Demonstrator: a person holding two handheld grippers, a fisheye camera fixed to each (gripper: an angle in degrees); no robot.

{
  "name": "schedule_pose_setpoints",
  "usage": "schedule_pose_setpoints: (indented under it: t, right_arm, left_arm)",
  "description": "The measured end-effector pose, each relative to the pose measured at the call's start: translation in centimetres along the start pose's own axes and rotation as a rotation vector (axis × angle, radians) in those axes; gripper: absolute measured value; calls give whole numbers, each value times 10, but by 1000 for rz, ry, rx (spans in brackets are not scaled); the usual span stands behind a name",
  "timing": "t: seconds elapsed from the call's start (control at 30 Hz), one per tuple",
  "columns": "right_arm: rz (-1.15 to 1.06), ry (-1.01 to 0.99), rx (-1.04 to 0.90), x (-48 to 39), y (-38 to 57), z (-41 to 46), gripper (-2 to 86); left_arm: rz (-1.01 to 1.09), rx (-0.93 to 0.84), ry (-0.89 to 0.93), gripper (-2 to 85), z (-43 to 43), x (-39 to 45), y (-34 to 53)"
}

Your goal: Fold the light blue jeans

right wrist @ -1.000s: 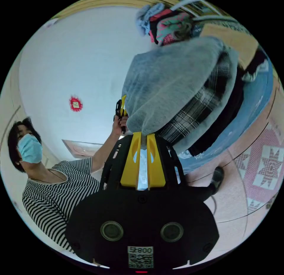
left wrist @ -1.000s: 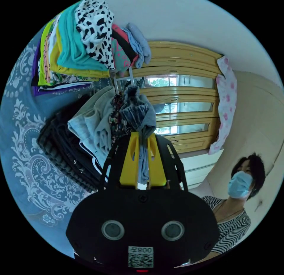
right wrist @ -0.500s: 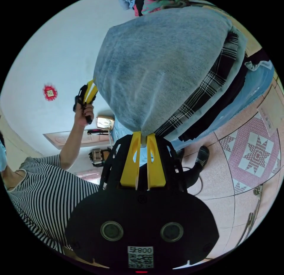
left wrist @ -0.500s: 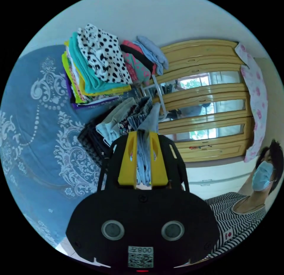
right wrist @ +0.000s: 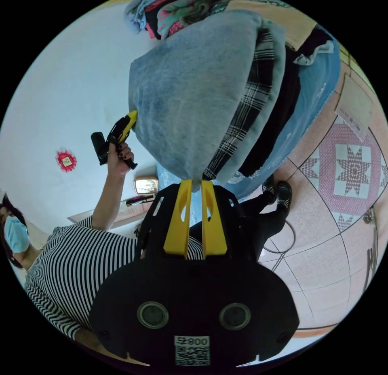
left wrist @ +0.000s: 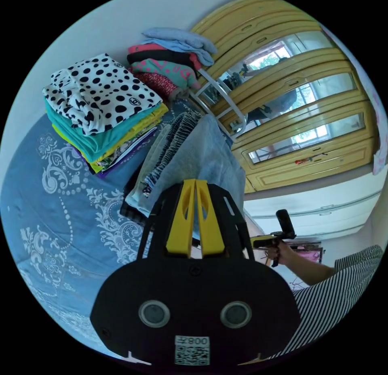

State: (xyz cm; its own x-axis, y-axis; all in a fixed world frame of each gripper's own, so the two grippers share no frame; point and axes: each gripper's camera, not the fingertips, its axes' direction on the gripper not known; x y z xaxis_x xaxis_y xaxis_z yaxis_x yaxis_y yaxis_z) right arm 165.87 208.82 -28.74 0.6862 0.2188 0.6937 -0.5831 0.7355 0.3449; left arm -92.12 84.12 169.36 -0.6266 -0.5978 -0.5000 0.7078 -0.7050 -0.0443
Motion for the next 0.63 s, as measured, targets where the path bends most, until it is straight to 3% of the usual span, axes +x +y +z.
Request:
schedule_pose_setpoints:
  t: [0.3,0.43,0.63]
  right_arm:
    - [-78,176,195,-80,-35,-49,1]
    - [-89,338,83,-91,-89,-19,1]
    - [-119,224,-24,-116,-102,-32,2]
  left_arm:
    - [90,-34,-1,0,57,2,-27]
    - [136,-71,-76,0,82,3,-41]
    - [111,-90,-93,0,99,-10,-55]
